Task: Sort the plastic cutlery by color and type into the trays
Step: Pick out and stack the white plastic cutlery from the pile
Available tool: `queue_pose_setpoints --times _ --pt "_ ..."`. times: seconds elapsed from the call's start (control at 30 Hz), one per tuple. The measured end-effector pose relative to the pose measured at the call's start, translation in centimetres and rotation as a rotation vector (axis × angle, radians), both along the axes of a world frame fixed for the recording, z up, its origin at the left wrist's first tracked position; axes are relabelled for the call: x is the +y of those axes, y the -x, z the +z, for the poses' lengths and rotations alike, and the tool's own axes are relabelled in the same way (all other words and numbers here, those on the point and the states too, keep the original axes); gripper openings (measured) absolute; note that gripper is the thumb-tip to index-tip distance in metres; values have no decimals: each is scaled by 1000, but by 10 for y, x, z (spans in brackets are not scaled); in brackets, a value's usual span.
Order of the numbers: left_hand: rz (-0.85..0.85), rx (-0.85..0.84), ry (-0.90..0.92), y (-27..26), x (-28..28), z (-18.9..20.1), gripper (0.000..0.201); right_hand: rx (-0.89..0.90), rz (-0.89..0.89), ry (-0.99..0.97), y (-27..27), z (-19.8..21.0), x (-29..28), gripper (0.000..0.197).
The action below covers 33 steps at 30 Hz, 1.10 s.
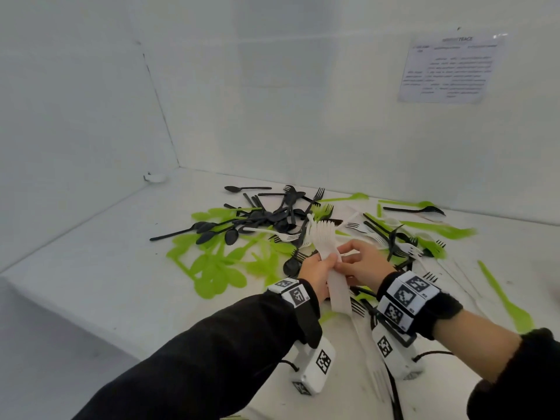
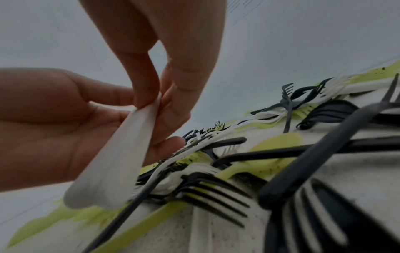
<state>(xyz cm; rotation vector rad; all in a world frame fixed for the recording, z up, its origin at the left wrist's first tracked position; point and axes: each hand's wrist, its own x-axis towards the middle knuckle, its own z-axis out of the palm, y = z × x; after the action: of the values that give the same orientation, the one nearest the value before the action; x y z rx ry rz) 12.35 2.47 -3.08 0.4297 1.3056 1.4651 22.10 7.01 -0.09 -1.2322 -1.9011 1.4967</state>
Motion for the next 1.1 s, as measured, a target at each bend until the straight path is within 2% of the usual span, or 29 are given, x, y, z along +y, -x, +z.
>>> queue_pose_setpoints --times 0.1,0.2,0.3,0.43,0.6,0.73,0.87,1.0,1.1 --pt "-13 27 11 4 -3 -3 22 -43 13 -40 3 -2 -6 21" --pt "22 40 56 7 -6 -7 30 -59 32 -48 6 -5 -15 21" --pt "68 41 78 9 -8 -7 31 -106 25 -136 13 -4 -29 26" --pt "25 27 90 12 -16 -8 32 -208 -28 -219 22 -2 -45 29" --pt "-85 52 94 9 -26 -10 21 -291 -73 -155 25 2 -54 37" --pt "-125 45 91 2 -29 -5 27 -264 -116 -160 14 5 -62 42" --pt "-105 150 112 -12 -28 -4 33 -287 -126 -215 -4 7 -69 46" --pt "-173 158 96 -35 -27 2 18 -322 -184 -241 -25 9 -70 45" --pt "-241 134 76 -54 -29 7 21 -369 -185 -241 -46 13 -66 44"
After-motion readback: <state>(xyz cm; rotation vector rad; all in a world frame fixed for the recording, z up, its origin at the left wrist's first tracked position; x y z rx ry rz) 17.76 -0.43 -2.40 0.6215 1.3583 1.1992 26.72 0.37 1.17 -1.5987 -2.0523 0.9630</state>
